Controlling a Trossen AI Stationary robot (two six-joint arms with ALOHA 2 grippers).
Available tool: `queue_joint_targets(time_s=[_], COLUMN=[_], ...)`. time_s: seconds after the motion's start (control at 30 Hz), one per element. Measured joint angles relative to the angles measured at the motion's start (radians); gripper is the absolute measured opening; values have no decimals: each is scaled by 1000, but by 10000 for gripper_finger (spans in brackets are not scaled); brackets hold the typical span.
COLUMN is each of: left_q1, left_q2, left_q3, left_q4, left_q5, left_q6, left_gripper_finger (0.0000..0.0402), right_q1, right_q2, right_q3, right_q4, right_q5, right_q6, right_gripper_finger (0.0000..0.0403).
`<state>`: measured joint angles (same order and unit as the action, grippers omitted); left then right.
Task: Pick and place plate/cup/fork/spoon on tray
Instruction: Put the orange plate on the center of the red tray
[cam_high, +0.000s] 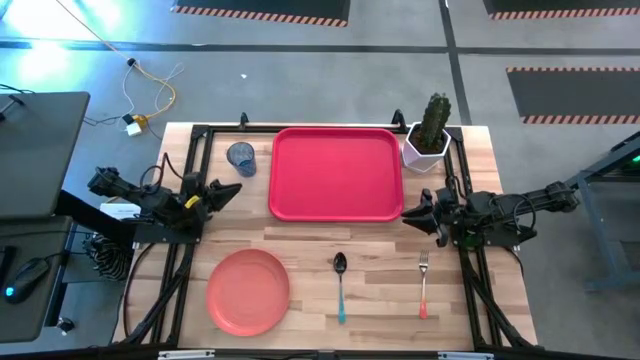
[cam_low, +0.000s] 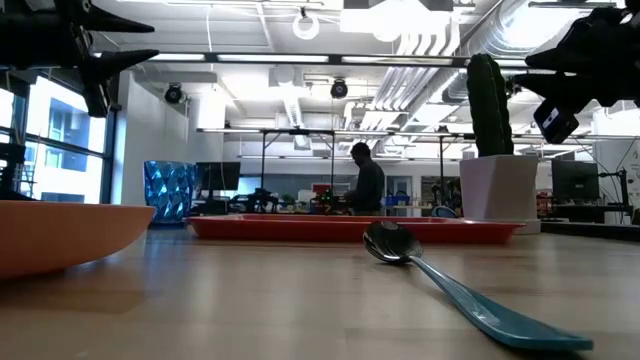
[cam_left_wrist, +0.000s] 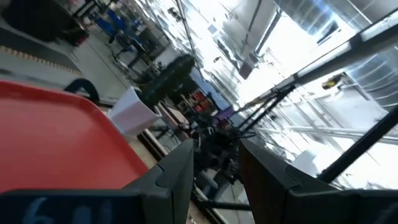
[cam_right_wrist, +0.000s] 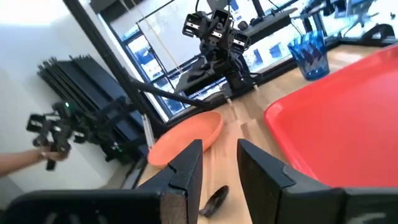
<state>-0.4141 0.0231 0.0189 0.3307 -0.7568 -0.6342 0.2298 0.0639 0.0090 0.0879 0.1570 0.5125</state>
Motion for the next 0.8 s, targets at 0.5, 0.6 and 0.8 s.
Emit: queue_joint_targets(time_s=[0.5, 0.6, 0.8], left_q1=[0, 0, 0], left_q2=[0, 0, 1], left_q3=[0, 0, 46], left_q4=[-19, -11, 22], left_q5=[-33, -33, 71], left_q6=[15, 20, 104], left_gripper_finger=[151, 160, 154], right_q1=[0, 0, 0], right_q2=[1, 0, 0], right_q3=[4, 6, 8], right_q4=[28, 90, 215], right_q5=[0, 4, 132], right_q6=[58, 66, 191], right_gripper_finger=[91, 91, 91])
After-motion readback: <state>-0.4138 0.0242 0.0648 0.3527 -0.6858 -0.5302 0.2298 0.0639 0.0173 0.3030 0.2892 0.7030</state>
